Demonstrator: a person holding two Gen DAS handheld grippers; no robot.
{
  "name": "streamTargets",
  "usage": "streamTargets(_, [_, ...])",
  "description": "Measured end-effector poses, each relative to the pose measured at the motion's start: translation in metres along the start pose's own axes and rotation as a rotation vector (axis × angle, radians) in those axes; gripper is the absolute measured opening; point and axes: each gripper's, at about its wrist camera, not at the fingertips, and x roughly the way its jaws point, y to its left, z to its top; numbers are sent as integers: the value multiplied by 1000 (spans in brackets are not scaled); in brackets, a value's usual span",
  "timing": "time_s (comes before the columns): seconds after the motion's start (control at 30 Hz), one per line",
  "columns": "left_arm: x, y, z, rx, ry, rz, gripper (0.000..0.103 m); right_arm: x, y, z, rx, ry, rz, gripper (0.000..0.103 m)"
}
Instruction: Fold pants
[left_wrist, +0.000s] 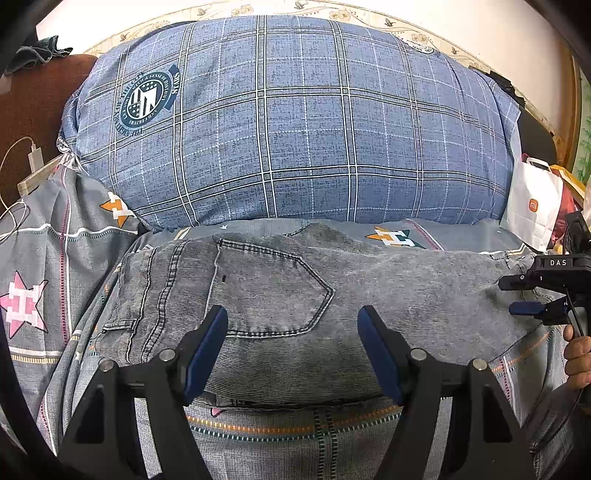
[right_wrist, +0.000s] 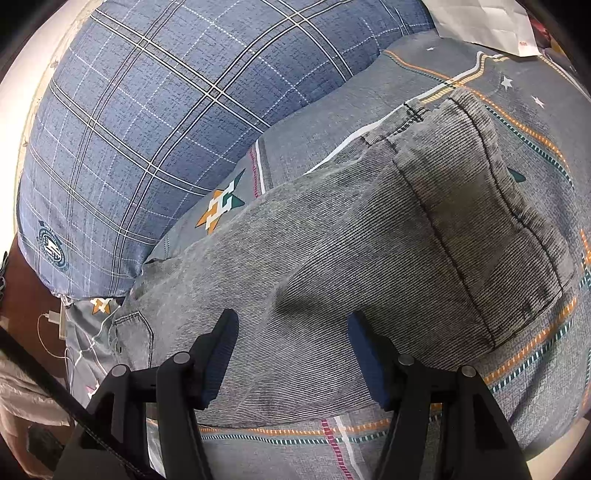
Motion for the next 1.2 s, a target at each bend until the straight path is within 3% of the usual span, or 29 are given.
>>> streamTargets(0.67, [1, -1, 0, 13, -5, 0, 72, -3, 1, -2, 24, -15, -14, 67])
streamTargets(0.77, [0, -5, -3, 25, -8, -27, 72, -6, 1, -2, 28, -21, -2, 67])
streamTargets(0.93, [-5, -31, -11, 97, -23, -62, 72, -25, 2, 0, 26, -70, 36, 73])
streamTargets(1.03, [-7, -53, -13, 143, -4, -86, 73, -39, 4, 3, 6, -108, 30, 77])
streamTargets(1.2, [-4, -92, -16, 203, 53, -129, 76, -47, -8, 7, 58, -96, 50, 77])
